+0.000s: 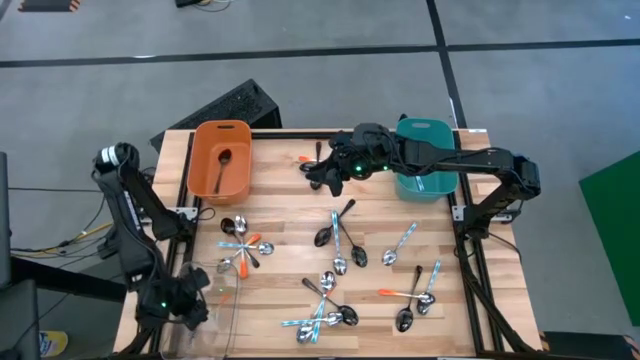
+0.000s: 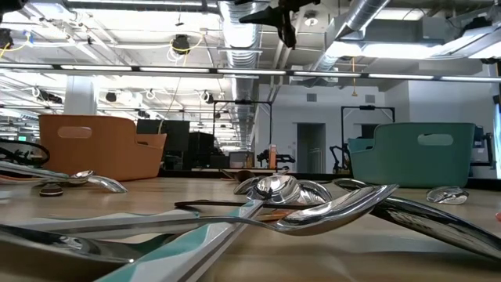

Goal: Sort silverware by color (type)
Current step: Put the orange spoon into the transparent bin, then put the blue patterned spoon into the blue bin

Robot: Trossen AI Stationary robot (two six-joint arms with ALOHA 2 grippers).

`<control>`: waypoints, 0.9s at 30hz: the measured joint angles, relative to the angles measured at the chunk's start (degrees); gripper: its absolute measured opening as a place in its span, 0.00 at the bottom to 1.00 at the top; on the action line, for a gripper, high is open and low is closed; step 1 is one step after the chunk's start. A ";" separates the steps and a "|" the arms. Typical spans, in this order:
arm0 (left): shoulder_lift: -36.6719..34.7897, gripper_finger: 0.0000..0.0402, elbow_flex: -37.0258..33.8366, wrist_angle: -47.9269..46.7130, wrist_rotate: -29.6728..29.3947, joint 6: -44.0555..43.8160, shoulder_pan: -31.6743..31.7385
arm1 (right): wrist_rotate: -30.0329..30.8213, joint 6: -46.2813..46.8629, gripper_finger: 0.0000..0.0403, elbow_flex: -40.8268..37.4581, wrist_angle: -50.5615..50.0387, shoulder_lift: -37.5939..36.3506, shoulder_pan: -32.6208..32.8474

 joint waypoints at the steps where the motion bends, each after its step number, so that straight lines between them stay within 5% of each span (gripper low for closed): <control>1: 0.11 0.08 0.00 0.03 0.55 -0.38 0.35 | -0.49 0.48 0.43 0.00 -0.13 0.00 0.00; 10: -2.88 0.28 0.00 -1.05 6.92 -1.91 3.78 | -0.78 3.45 0.44 0.02 -12.75 0.00 1.31; 13: -5.86 0.30 0.00 -1.03 -1.62 0.78 4.63 | 1.79 4.41 0.44 0.02 -18.05 0.00 2.84; 20: -14.80 0.31 0.00 2.48 -21.14 14.61 6.70 | 18.02 8.11 0.42 0.02 -32.25 1.00 6.36; 27: -16.52 0.31 0.00 18.45 -39.78 43.93 11.40 | 24.00 12.30 0.38 -1.63 -44.88 0.49 12.21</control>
